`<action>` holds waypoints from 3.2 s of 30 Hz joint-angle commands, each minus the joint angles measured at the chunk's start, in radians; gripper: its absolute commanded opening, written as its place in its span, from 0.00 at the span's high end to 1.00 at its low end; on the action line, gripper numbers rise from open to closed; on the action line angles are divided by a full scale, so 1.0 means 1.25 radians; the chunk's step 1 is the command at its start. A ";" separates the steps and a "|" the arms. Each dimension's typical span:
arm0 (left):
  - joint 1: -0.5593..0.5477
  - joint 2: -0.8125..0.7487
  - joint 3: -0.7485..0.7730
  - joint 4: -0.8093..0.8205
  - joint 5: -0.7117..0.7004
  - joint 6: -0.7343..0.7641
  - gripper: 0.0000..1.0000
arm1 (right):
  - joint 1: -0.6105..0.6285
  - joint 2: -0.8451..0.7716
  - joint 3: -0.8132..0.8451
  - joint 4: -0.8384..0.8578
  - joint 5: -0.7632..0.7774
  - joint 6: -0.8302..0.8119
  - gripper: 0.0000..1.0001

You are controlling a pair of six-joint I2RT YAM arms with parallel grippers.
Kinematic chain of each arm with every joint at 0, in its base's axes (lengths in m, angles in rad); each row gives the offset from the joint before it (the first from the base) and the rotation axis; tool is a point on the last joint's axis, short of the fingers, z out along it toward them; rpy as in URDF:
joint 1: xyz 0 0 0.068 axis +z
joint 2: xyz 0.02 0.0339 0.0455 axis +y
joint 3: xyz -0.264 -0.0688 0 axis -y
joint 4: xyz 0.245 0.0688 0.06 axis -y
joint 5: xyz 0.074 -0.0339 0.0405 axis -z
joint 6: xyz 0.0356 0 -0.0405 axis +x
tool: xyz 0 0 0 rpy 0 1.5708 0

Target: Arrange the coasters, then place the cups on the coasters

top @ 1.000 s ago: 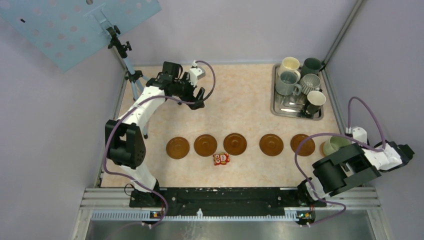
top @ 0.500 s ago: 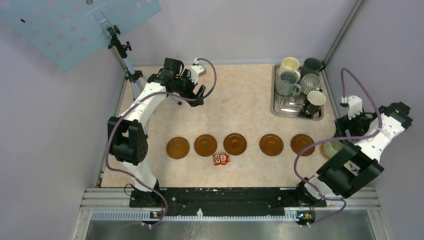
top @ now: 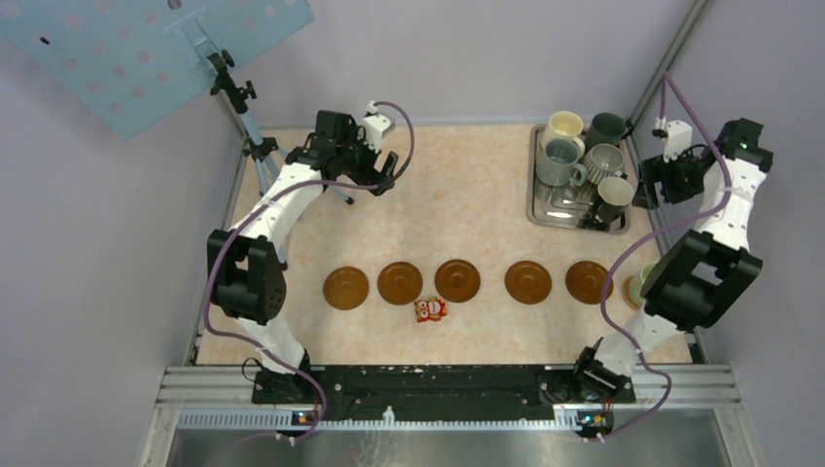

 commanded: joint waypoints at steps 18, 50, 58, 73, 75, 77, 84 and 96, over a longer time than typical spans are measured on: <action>0.008 -0.051 -0.079 0.108 0.045 -0.008 0.01 | 0.097 0.166 0.065 0.004 0.120 -0.233 0.33; 0.013 -0.053 -0.076 0.096 0.059 -0.006 0.01 | 0.193 0.108 -0.125 0.138 0.047 -0.068 0.38; 0.016 -0.057 -0.081 0.098 0.063 -0.008 0.01 | 0.190 0.115 -0.097 0.151 0.045 -0.017 0.38; 0.019 -0.050 -0.098 0.101 0.091 -0.016 0.01 | -0.021 0.277 0.258 -0.044 0.071 0.083 0.38; 0.019 -0.046 -0.097 0.100 0.095 -0.019 0.01 | -0.022 0.304 0.278 -0.036 0.112 0.082 0.39; 0.019 -0.041 -0.097 0.097 0.101 -0.021 0.01 | -0.021 0.328 0.294 -0.021 0.138 0.078 0.39; 0.019 -0.032 -0.091 0.072 0.114 -0.014 0.01 | -0.018 0.469 0.460 -0.063 0.132 0.050 0.43; 0.019 -0.007 -0.036 0.028 0.097 0.000 0.01 | 0.037 0.525 0.408 0.068 0.155 0.071 0.45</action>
